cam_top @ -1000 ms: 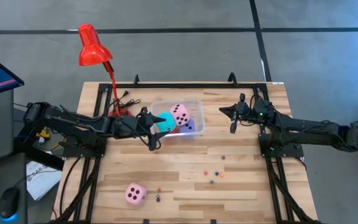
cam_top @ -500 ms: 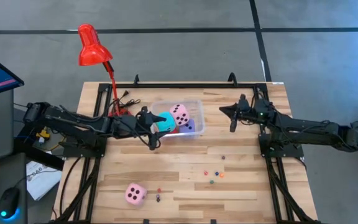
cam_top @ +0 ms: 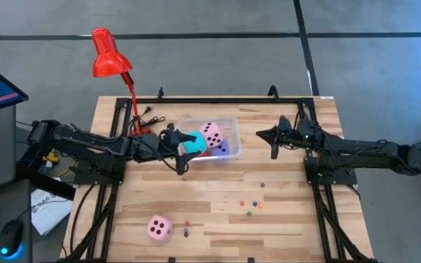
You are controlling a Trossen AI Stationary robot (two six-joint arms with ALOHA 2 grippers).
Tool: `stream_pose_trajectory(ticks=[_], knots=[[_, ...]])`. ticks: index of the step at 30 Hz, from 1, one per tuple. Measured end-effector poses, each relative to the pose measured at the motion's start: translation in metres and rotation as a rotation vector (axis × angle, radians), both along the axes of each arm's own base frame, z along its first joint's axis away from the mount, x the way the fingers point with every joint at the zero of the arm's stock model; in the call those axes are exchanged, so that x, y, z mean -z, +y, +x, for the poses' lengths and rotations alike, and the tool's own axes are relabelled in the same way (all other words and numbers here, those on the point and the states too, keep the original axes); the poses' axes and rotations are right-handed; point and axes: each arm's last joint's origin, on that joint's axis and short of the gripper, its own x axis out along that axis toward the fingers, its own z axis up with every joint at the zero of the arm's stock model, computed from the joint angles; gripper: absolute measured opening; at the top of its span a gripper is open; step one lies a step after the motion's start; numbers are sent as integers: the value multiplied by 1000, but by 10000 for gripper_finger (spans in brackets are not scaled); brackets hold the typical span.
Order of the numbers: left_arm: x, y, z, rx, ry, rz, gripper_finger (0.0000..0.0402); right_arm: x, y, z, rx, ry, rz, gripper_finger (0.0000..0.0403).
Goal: Pick & Place Dice
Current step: Put the small purple die into the transparent bin
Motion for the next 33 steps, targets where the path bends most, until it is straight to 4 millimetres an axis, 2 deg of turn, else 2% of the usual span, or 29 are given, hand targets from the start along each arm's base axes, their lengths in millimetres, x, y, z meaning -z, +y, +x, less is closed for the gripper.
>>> stream_pose_trajectory(ticks=[11, 17, 22, 30, 33], knots=[[4, -1, -1, -1, 28, -36, 274, -2, 3, 1, -64, 40, -193, 0], [9, -1, -3, -46, 40, -189, 274, 1, 3, 3, -79, 74, -245, 0], [9, 3, -4, -154, 19, -177, 274, 4, 0, 6, -85, 104, -307, 0], [9, 5, -5, -219, 10, -155, 274, 9, -5, 14, -73, 114, -302, 0], [9, 6, -4, -226, 10, -154, 274, 15, -4, 15, -65, 131, -204, 0]])
